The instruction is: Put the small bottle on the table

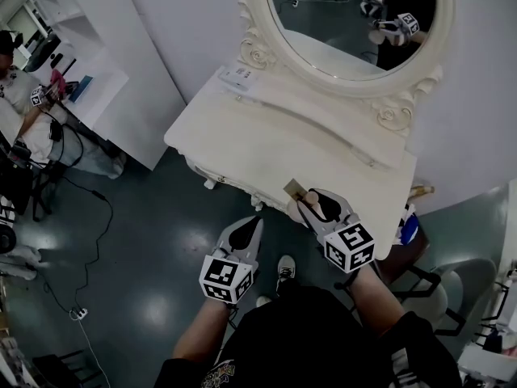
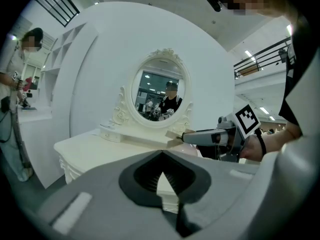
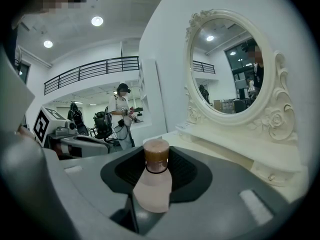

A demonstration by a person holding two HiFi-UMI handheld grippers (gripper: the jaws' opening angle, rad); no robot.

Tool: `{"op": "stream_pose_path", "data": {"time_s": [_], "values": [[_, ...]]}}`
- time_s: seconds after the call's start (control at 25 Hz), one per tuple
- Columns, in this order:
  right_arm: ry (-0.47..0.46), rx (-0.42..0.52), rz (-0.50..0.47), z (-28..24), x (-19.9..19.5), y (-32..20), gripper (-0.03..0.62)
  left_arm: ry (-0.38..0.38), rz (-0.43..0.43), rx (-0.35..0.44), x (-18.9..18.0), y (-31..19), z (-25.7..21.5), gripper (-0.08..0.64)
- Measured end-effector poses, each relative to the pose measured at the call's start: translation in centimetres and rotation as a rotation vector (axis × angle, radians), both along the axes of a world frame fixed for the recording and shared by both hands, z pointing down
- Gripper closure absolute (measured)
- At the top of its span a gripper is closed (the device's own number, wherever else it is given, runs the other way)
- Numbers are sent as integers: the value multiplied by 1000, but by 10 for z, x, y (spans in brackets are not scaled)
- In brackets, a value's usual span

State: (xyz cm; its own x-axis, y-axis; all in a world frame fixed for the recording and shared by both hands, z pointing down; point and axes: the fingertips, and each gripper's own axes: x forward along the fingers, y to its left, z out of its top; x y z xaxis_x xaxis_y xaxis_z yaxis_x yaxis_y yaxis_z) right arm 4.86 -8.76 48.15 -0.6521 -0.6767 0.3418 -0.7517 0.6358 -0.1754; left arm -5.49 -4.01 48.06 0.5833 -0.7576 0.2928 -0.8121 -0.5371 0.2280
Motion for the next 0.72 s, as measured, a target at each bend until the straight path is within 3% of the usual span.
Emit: {"op": "stream_pose_path", "data": {"time_s": [0.72], "values": [[-6,6,-28,-3,20,-49,423,-6,-17,5,25,-50,-1,560]]}}
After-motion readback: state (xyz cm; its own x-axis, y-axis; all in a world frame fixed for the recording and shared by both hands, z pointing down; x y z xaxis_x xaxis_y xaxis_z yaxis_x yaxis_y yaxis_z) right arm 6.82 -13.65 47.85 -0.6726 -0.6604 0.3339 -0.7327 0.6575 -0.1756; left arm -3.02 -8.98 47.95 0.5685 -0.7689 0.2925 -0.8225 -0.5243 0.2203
